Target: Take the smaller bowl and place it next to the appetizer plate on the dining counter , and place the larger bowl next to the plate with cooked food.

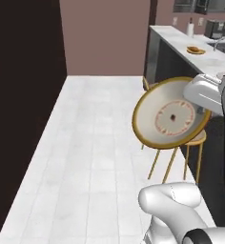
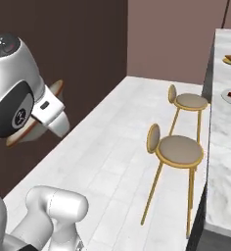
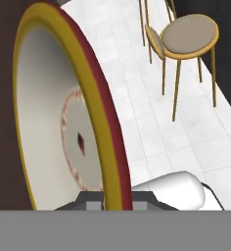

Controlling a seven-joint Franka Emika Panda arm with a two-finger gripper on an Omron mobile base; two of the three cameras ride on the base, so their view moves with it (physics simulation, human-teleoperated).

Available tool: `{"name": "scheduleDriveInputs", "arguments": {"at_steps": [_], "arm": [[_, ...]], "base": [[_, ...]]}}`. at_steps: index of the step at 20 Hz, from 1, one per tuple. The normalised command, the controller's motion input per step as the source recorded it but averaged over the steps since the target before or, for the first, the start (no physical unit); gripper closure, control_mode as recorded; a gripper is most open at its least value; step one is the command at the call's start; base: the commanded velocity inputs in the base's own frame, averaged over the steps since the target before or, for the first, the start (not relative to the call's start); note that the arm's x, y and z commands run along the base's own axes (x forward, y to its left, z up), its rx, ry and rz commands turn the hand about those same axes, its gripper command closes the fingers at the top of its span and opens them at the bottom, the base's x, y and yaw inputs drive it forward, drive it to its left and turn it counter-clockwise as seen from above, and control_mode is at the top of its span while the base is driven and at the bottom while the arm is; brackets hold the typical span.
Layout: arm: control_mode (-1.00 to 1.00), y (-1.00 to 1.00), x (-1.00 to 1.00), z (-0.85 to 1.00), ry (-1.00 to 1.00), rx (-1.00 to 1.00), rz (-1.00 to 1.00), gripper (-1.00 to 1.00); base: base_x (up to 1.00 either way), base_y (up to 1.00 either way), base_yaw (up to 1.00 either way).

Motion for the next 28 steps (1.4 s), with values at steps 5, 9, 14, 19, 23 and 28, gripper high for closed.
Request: {"name": "scheduleDriveInputs", "arguments": {"at_steps": [5, 9, 14, 19, 23, 28], "arm": [[1.0, 0.0, 0.0, 0.0, 0.0, 0.0, 0.0, 1.0], [1.0, 0.0, 0.0, 0.0, 0.0, 0.0, 0.0, 1.0], [1.0, 0.0, 0.0, 0.0, 0.0, 0.0, 0.0, 1.0], [1.0, 0.0, 0.0, 0.0, 0.0, 0.0, 0.0, 1.0], [1.0, 0.0, 0.0, 0.0, 0.0, 0.0, 0.0, 1.0], [1.0, 0.0, 0.0, 0.0, 0.0, 0.0, 0.0, 1.0]], "base": [[0.96, 0.84, -0.52], [1.0, 0.99, -0.5], [0.87, 0.34, -0.5], [0.73, 0.0, -0.5], [0.73, 0.0, -0.52], [0.65, 0.0, -0.52]]}}
